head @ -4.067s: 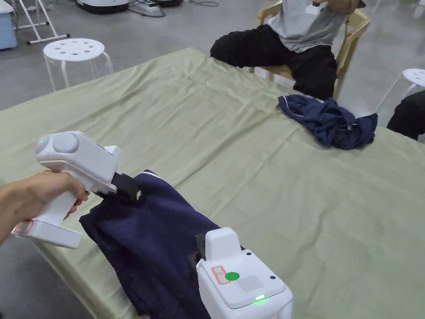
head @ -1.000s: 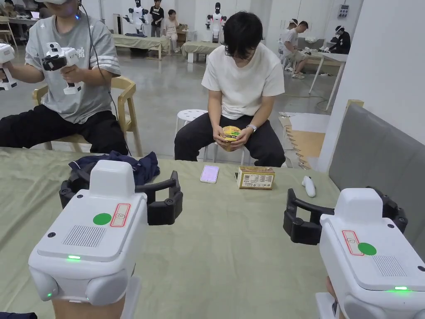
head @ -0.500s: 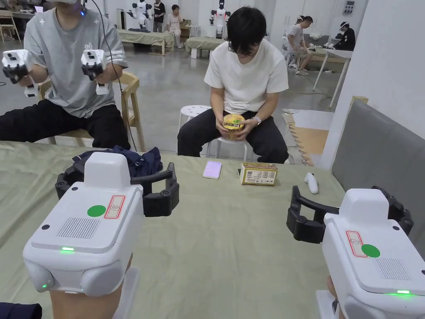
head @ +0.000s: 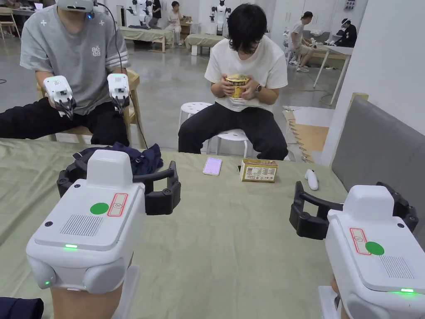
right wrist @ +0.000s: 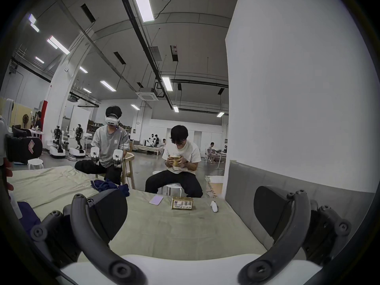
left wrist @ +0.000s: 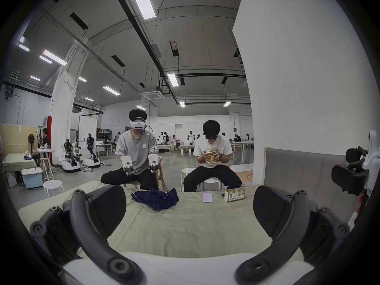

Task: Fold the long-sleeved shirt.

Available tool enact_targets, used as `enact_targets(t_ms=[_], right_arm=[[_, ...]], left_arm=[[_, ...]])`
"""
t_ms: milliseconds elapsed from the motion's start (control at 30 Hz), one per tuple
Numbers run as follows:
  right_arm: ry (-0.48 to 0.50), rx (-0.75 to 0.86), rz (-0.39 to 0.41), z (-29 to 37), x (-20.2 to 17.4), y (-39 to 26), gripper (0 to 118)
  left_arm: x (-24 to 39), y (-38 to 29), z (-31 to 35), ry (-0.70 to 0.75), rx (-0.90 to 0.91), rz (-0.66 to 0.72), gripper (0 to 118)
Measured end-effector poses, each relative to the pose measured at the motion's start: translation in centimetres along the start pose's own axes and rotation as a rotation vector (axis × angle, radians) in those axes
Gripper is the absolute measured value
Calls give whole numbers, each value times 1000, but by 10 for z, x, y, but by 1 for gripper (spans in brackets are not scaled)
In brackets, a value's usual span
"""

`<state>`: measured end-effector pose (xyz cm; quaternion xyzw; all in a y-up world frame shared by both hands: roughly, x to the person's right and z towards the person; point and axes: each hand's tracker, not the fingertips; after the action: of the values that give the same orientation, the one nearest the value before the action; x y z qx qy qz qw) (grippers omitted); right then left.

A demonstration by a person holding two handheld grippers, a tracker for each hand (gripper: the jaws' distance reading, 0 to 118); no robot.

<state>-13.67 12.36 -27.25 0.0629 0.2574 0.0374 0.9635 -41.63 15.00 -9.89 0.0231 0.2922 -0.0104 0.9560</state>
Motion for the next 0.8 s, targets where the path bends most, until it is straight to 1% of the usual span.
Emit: enact_targets(t_ms=[133, 400, 600, 800], right_arm=[[-3, -9, 0, 0, 1, -3, 118], [10, -25, -43, 0, 6, -5, 118], [10, -19, -8, -1, 3, -5, 118], [22, -19, 7, 0, -1, -3, 118]], left_arm=[[0, -1, 1, -1, 2, -6, 111], [-4, -1, 1, -2, 0, -2, 111], [0, -2, 3, -4, 6, -35, 111], [4, 1, 6, -25, 8, -37, 111]])
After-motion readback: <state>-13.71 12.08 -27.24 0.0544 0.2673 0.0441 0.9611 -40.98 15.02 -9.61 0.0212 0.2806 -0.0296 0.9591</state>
